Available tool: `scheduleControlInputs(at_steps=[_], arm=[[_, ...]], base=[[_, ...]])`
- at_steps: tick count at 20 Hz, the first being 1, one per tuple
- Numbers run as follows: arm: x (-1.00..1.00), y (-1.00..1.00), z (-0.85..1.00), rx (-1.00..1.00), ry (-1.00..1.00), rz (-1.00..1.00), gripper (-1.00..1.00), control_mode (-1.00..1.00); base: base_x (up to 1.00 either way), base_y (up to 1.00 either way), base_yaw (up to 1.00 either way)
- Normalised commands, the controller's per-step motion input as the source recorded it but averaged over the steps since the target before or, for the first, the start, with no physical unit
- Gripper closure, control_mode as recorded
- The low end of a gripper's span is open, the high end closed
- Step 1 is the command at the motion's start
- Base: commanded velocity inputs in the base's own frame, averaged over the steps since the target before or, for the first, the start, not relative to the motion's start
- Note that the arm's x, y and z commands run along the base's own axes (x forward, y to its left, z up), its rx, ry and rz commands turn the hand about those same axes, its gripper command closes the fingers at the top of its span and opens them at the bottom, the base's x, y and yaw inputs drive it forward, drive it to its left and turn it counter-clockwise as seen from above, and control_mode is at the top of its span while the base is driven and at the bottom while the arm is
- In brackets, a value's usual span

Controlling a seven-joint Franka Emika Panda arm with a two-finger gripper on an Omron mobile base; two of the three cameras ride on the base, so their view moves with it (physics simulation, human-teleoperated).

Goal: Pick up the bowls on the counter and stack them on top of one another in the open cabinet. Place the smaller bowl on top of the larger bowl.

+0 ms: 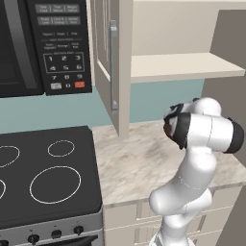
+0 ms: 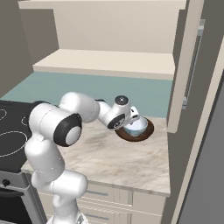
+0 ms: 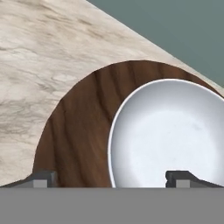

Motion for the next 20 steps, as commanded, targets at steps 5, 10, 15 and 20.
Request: scheduleControlInputs(at_steps=[5,10,15,20], arm=[[-0.34,0.28,0.10,-0.05,0.00,-0.02,-1.00,-1.00],[-0.44,0.40,0.14,-0.05,-0.02,-0.07,-1.00,-1.00],[-0.35,0.41,0.19,-0.05,-0.02,-0.09,-1.00,-1.00],[-0.11,0.33,0.10,-0.05,-0.01,-0.08,-1.00,-1.00]], base=[[0.00,0.00,0.00],[0.00,0.00,0.00],[0.00,0.00,0.00],[0.00,0.00,0.00]])
